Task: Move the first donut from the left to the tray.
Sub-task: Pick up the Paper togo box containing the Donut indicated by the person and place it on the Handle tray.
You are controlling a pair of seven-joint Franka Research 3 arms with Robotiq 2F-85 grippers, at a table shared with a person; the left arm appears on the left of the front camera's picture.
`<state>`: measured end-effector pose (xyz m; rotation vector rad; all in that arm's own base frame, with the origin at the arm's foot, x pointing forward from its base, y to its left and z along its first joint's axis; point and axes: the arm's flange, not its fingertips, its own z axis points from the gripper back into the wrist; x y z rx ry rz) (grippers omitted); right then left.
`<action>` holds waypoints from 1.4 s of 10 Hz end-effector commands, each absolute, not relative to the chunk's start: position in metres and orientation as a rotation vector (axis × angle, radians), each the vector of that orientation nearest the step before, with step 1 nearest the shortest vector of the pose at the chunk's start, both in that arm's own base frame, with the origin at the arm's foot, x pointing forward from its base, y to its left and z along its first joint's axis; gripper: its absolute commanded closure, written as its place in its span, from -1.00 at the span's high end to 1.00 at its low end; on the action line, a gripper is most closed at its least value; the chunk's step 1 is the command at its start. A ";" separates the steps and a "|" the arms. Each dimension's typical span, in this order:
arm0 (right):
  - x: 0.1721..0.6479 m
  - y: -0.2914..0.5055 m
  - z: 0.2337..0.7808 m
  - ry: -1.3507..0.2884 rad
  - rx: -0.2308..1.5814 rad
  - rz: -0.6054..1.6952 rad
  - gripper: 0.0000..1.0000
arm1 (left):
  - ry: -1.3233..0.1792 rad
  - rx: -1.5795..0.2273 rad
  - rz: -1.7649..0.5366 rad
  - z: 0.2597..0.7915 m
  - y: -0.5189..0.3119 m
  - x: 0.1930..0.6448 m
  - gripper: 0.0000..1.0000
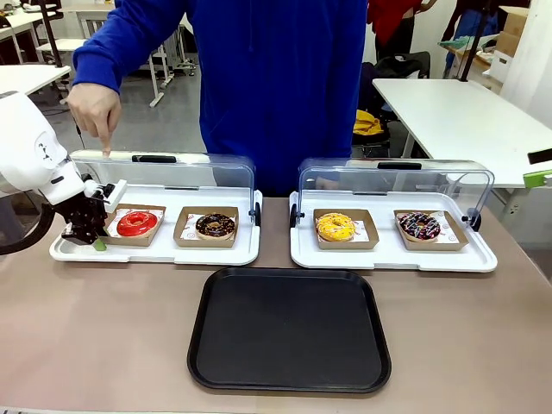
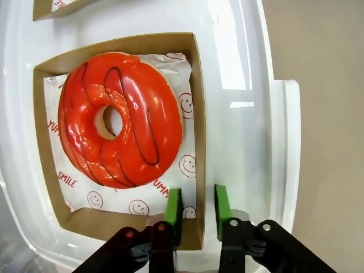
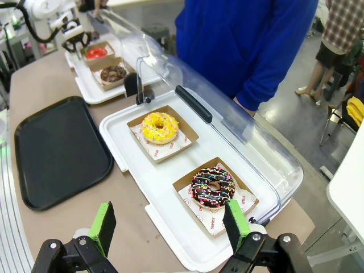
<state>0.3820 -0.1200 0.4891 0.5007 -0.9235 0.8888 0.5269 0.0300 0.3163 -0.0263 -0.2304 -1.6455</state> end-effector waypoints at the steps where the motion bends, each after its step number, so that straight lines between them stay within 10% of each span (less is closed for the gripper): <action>1: 0.386 -0.121 0.490 -0.962 0.504 0.903 1.00 | -0.198 -0.042 -1.636 0.319 0.030 0.526 -1.00; 14: 0.386 -0.121 0.490 -0.962 0.504 0.903 1.00 | -0.322 0.046 -1.577 0.363 0.006 0.513 -0.96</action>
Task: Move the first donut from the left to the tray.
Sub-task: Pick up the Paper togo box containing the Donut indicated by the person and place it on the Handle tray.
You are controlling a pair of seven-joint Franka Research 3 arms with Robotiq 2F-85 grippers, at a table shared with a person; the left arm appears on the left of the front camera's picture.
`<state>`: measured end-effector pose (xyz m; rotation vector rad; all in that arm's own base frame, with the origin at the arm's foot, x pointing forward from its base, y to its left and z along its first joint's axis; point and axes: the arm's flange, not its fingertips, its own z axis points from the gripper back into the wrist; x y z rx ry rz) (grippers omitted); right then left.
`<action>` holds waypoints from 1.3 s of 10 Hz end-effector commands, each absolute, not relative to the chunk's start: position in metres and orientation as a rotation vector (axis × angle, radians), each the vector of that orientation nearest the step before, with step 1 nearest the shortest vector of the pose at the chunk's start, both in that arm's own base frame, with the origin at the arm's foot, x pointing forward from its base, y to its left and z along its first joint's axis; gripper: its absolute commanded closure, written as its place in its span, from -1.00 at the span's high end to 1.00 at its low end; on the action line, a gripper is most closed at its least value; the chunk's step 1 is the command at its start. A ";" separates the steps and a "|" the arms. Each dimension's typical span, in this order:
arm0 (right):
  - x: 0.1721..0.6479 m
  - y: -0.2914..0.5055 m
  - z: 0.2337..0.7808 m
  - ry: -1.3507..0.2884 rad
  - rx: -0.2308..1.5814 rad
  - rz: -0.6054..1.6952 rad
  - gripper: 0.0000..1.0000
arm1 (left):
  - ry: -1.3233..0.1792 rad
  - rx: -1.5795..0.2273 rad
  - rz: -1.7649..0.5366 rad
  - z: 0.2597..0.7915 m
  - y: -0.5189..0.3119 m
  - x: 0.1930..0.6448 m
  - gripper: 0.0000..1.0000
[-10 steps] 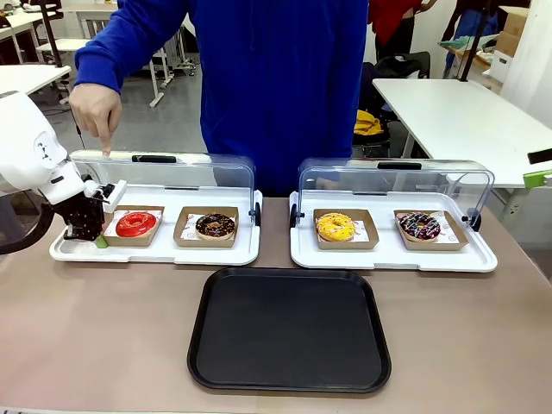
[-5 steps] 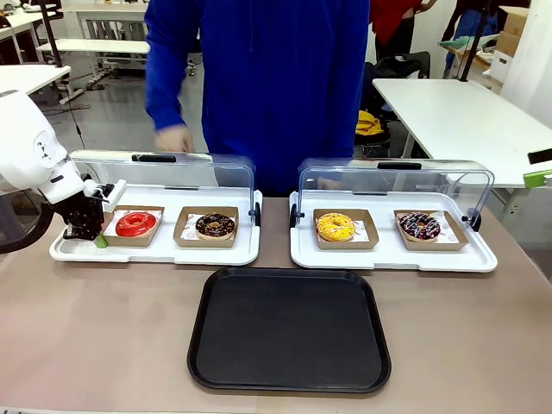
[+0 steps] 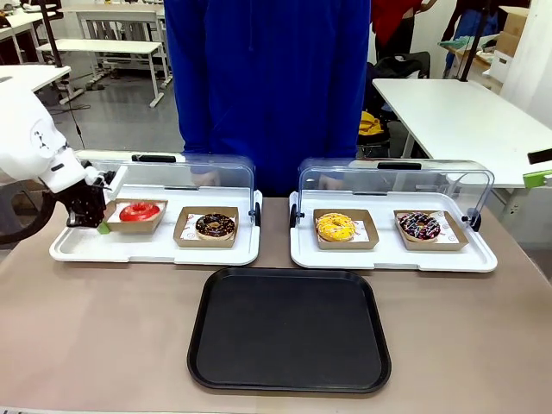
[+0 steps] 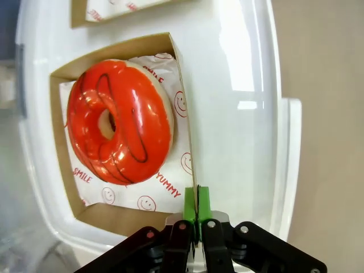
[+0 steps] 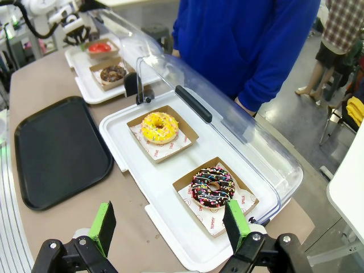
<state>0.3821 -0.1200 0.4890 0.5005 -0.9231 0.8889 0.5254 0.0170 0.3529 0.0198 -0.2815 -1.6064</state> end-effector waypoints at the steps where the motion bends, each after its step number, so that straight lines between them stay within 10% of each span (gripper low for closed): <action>1: 0.386 -0.121 0.490 -0.962 0.504 0.903 1.00 | -0.351 0.056 -1.576 0.373 -0.002 0.508 -0.96; 13: 0.386 -0.121 0.490 -0.962 0.504 0.903 1.00 | -0.389 0.081 -1.570 0.417 -0.193 0.354 -0.96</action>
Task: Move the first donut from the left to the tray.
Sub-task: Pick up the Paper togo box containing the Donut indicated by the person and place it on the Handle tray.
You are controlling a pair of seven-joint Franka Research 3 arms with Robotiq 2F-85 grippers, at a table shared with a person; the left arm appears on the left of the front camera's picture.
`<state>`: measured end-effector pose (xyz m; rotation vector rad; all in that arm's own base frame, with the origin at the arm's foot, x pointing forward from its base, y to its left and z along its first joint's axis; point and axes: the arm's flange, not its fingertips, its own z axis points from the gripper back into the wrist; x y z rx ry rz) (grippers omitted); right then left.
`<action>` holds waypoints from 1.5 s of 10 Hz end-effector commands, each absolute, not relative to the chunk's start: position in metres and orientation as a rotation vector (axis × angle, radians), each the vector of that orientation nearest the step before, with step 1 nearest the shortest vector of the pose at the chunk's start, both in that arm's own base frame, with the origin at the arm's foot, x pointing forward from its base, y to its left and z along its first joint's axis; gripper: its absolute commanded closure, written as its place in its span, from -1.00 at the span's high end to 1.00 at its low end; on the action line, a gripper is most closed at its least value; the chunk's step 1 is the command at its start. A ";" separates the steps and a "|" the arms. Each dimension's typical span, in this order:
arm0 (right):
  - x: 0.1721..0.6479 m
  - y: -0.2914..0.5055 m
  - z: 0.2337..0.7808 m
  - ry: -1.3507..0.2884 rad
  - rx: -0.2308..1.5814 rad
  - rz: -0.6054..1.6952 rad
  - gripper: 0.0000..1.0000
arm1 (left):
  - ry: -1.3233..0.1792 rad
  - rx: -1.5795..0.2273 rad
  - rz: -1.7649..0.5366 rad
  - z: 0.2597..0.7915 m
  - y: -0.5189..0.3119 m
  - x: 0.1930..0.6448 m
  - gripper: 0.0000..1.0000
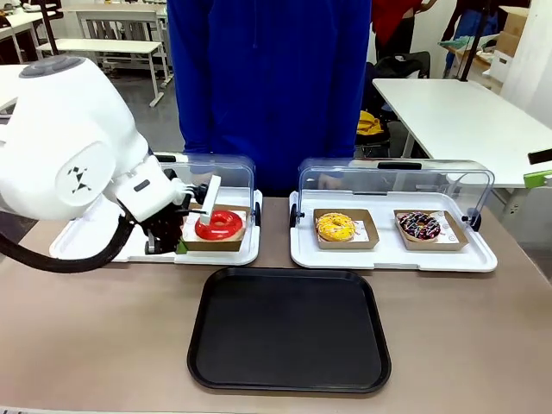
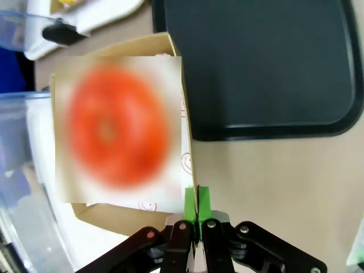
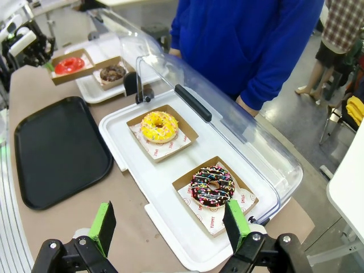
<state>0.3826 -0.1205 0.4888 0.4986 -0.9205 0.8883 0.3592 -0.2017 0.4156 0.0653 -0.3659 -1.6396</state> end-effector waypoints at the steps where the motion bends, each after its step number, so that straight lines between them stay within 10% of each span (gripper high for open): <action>1: 0.386 -0.121 0.490 -0.962 0.504 0.903 1.00 | -0.364 0.075 -1.658 0.417 -0.195 0.371 -0.96; 15: 0.386 -0.121 0.490 -0.962 0.504 0.903 1.00 | -0.429 0.135 -1.723 0.351 -0.365 0.230 -0.96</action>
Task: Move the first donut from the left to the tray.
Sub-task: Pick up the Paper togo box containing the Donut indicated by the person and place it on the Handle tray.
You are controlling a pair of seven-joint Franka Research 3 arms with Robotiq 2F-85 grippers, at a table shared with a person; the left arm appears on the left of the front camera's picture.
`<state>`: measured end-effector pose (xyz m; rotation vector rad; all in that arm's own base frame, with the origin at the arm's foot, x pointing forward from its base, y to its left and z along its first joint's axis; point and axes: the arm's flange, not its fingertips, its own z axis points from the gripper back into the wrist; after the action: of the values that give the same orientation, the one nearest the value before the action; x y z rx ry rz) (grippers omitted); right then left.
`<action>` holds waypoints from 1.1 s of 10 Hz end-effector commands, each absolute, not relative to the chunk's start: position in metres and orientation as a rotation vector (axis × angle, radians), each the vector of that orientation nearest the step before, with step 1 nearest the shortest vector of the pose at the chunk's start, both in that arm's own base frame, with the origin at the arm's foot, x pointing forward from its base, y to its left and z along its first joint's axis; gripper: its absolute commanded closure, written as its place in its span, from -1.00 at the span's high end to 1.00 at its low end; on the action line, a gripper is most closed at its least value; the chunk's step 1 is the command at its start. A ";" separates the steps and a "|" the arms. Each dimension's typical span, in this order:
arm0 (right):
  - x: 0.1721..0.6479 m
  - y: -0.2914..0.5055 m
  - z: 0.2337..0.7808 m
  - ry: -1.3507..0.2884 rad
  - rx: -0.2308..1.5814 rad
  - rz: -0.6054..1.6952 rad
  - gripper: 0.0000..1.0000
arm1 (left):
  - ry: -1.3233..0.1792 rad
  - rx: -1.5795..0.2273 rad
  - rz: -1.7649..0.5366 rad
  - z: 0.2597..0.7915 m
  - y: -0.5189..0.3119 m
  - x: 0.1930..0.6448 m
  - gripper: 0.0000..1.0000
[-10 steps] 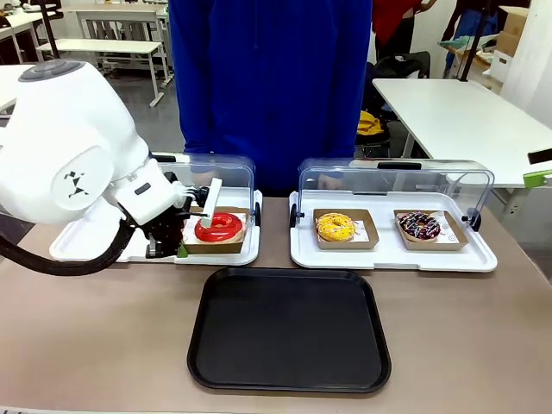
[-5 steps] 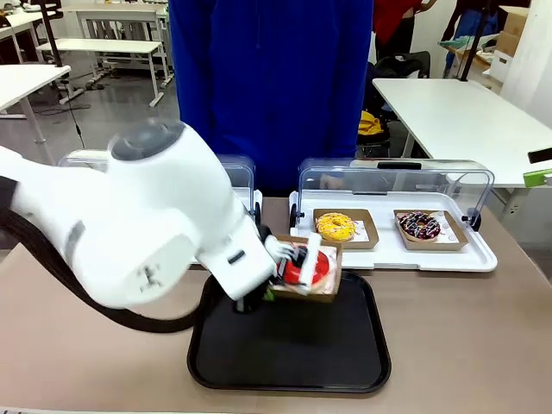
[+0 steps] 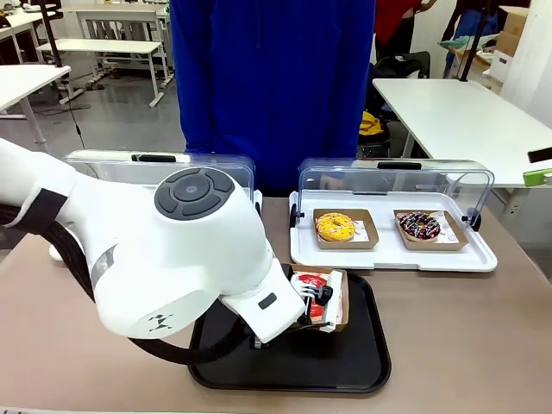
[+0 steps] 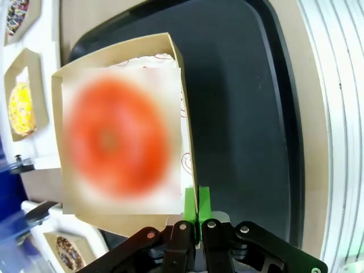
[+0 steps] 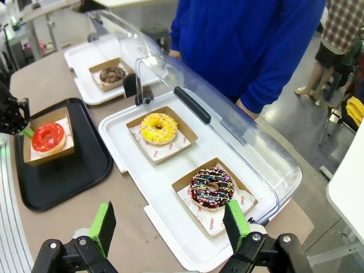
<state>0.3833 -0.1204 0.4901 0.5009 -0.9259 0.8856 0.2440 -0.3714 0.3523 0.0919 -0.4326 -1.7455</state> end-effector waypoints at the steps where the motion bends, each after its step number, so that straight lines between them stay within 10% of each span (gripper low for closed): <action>1: 0.386 -0.121 0.490 -0.962 0.504 0.903 1.00 | -0.411 0.145 -1.717 0.350 -0.362 0.227 -0.96; 11: 0.386 -0.121 0.490 -0.962 0.504 0.903 1.00 | -0.351 0.092 -1.666 0.328 -0.336 0.223 -0.96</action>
<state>0.3834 -0.1203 0.4902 0.5021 -0.9276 0.8853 0.2393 -0.3679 0.3392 0.1127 -0.3414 -1.6899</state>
